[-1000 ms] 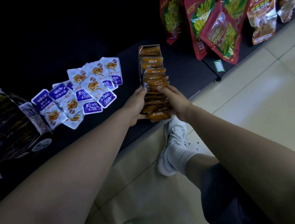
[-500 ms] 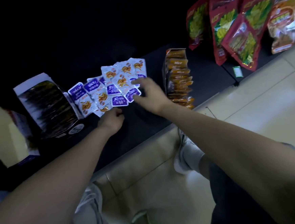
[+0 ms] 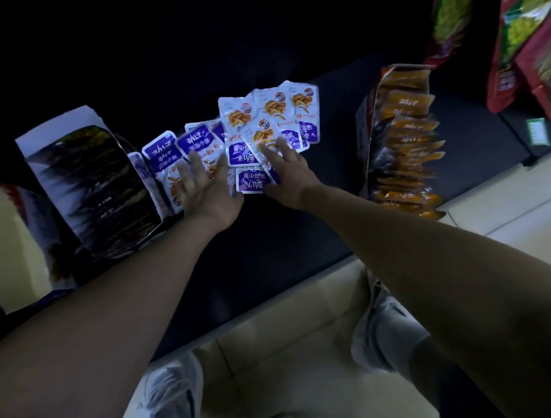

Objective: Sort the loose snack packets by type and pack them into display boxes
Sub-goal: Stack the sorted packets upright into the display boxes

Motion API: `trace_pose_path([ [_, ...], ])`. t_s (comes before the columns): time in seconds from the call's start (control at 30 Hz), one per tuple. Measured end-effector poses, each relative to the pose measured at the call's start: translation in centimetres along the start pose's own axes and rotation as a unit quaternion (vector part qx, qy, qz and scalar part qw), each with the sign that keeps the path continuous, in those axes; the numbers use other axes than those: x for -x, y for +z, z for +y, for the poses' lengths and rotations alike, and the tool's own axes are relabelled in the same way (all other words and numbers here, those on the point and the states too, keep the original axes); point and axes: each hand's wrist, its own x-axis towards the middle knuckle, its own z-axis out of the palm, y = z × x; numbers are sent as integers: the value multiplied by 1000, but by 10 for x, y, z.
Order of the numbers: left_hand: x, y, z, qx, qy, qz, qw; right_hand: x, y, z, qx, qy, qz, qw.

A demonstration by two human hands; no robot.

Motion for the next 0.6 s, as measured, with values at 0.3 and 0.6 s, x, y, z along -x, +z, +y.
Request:
trace_pose_path([
  [0.3,-6,16,-2,21,50,180,982,-16,9,17,15,19,193,981],
  [0.6,-40,9,-7,77,-27,91,993,-18,18,31,-69,63,198,976],
])
